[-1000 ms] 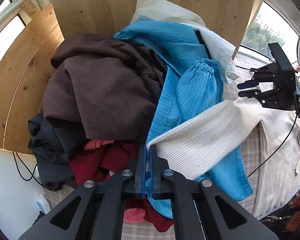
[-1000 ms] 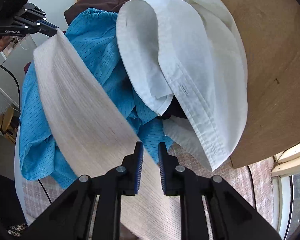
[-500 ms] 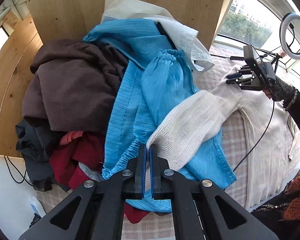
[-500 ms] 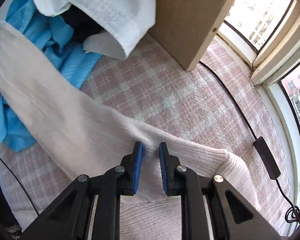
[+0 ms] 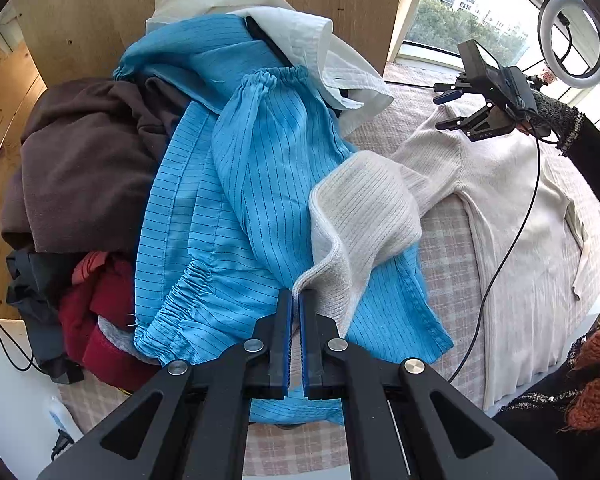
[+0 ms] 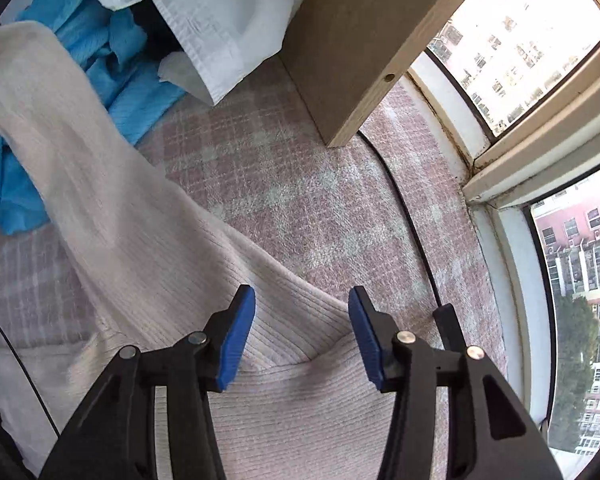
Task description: Fold clothes
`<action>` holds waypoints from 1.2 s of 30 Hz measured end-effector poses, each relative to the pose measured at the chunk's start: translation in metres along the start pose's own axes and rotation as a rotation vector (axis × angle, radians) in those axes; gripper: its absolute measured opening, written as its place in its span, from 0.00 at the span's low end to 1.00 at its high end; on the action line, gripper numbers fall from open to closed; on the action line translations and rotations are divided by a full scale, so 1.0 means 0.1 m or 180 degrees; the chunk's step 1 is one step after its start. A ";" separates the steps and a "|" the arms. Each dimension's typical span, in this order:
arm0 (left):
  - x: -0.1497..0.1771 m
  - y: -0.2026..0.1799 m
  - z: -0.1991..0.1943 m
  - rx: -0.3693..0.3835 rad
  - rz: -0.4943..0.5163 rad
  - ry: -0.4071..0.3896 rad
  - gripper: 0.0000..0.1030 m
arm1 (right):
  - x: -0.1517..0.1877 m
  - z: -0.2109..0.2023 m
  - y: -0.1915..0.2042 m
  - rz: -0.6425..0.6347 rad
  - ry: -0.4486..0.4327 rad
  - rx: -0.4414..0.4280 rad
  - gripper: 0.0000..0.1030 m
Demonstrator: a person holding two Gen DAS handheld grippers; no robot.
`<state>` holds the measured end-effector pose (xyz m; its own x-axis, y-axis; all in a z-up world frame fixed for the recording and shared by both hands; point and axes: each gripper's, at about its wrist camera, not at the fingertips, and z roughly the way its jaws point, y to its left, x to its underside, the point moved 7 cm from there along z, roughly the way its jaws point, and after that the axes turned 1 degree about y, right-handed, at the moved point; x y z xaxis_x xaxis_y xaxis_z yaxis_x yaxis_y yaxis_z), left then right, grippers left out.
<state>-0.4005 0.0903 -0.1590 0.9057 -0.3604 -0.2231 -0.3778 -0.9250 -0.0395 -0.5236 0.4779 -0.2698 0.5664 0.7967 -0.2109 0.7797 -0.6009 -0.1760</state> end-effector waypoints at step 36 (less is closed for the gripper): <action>-0.01 0.23 -0.11 -0.0222 0.0292 -0.0119 0.38 | -0.09 0.12 1.01 0.0591 -0.0345 -0.0272 0.37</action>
<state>-0.4081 0.0676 -0.1487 0.8597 -0.4403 -0.2590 -0.4432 -0.8950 0.0505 -0.4530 0.4097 -0.2971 0.6740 0.6585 -0.3349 0.6871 -0.7253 -0.0434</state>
